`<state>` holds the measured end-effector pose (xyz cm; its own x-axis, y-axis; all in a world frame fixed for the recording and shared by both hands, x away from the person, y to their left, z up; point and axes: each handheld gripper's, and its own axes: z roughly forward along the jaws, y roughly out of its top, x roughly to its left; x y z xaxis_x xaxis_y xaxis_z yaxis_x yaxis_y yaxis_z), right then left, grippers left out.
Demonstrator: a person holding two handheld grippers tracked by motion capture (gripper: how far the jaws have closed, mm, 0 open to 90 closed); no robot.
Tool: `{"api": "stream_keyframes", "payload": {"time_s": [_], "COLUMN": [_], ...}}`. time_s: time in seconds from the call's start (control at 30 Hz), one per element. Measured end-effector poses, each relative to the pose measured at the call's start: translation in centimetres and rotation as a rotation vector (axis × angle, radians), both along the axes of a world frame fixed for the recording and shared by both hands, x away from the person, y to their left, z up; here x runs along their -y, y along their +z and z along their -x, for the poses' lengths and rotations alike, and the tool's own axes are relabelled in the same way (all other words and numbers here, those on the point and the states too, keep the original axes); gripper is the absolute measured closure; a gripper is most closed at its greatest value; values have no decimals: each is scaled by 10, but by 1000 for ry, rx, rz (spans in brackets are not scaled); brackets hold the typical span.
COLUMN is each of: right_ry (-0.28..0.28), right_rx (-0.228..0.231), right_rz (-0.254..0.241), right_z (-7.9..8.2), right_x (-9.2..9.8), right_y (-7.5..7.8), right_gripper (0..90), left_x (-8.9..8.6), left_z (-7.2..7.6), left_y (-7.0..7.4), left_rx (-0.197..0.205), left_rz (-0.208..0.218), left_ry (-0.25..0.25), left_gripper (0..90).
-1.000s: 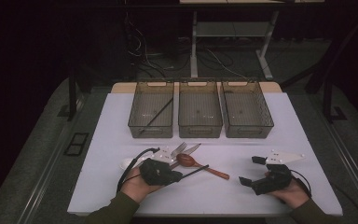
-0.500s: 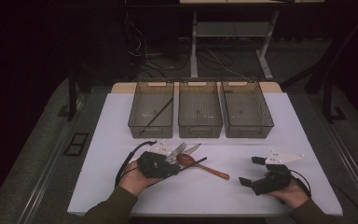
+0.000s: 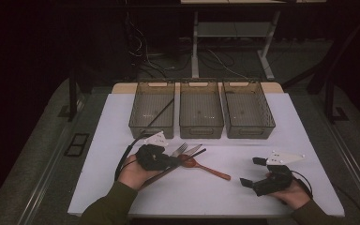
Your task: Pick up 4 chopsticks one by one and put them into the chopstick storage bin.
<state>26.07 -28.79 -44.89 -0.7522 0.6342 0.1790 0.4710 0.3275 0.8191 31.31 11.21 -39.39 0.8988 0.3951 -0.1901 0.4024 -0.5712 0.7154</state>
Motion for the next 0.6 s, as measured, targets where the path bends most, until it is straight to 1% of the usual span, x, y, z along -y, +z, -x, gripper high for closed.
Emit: {"api": "stream_keyframes", "payload": {"time_s": [0.17, 0.43, 0.53, 0.6], "right_ry": [3, -4, 2, 0], "right_rx": [1, -2, 2, -7], "right_rz": [2, 0, 3, 2], "right_z": [0, 0, 0, 1], "right_x": [0, 0, 0, 0], "right_y": [0, 0, 0, 0], "right_gripper": [6, 6, 6, 6], "left_x": [-3, -4, -4, -5], "left_z": [-9, -23, -28, -32], "left_y": [7, 21, 26, 29], "left_rx": [3, 20, 27, 31], "left_rz": [21, 12, 12, 9], "left_ry": [20, 44, 53, 60], "left_gripper": [853, 853, 853, 853]}}
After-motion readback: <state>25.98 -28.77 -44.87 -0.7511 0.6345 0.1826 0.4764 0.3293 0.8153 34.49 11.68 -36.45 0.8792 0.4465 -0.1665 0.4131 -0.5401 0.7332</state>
